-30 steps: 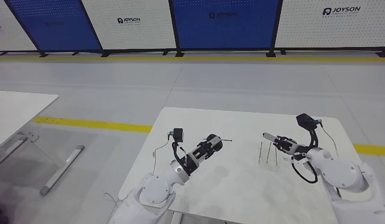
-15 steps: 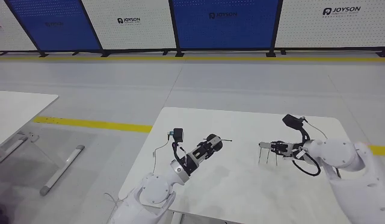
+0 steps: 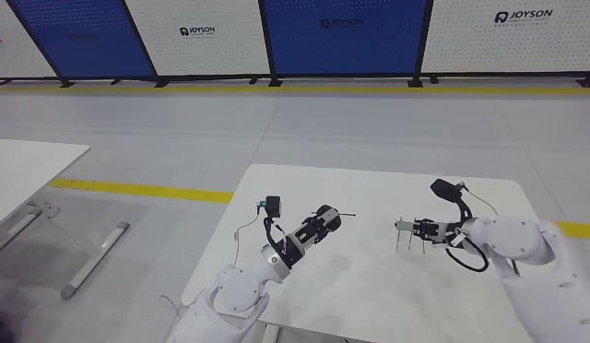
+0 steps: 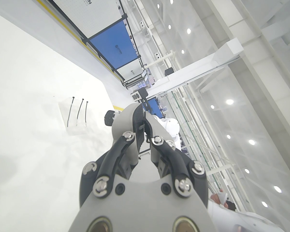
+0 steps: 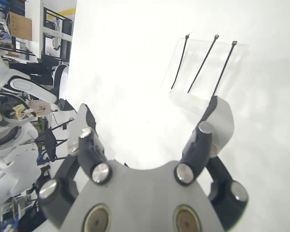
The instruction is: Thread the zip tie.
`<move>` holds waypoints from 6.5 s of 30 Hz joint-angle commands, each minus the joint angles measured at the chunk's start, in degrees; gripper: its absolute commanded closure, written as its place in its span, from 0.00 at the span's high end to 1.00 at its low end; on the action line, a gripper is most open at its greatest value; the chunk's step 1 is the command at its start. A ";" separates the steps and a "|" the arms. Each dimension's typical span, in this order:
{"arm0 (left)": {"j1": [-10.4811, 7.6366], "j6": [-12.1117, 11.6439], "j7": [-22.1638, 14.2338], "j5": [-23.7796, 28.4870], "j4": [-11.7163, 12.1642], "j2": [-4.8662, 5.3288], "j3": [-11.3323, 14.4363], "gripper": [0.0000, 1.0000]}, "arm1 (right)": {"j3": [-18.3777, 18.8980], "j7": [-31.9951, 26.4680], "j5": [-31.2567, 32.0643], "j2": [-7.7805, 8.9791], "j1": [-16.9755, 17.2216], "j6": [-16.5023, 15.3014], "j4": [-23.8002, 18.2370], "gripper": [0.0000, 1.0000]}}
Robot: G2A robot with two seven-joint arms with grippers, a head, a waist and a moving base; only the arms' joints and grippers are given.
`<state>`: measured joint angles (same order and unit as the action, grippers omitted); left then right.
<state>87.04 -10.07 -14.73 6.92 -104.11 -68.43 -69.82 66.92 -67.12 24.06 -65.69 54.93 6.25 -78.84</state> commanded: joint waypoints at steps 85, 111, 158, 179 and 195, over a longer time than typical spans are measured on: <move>0.00 0.00 0.00 0.00 0.00 0.00 0.00 0.00 | -11.57 -8.64 25.36 -2.89 -10.28 13.23 3.44 1.00; 0.00 0.00 0.00 0.00 0.00 0.00 0.00 0.00 | -14.39 -11.99 21.72 -5.55 -17.23 12.56 15.24 1.00; 0.00 0.00 0.00 0.00 0.00 0.00 0.00 0.00 | -22.39 -10.22 14.07 -11.42 -27.04 7.21 34.36 0.31; 0.00 0.00 0.00 0.00 0.00 0.00 0.00 0.00 | -27.36 -6.32 10.43 -17.62 -32.23 2.90 49.86 0.29; 0.00 0.00 0.00 0.00 0.00 0.00 0.00 0.00 | -13.62 -4.99 11.82 -8.74 -20.12 -0.62 24.34 0.39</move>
<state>87.04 -10.07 -14.73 6.92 -104.11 -68.43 -69.82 51.28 -71.57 34.88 -75.63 32.22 4.90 -49.26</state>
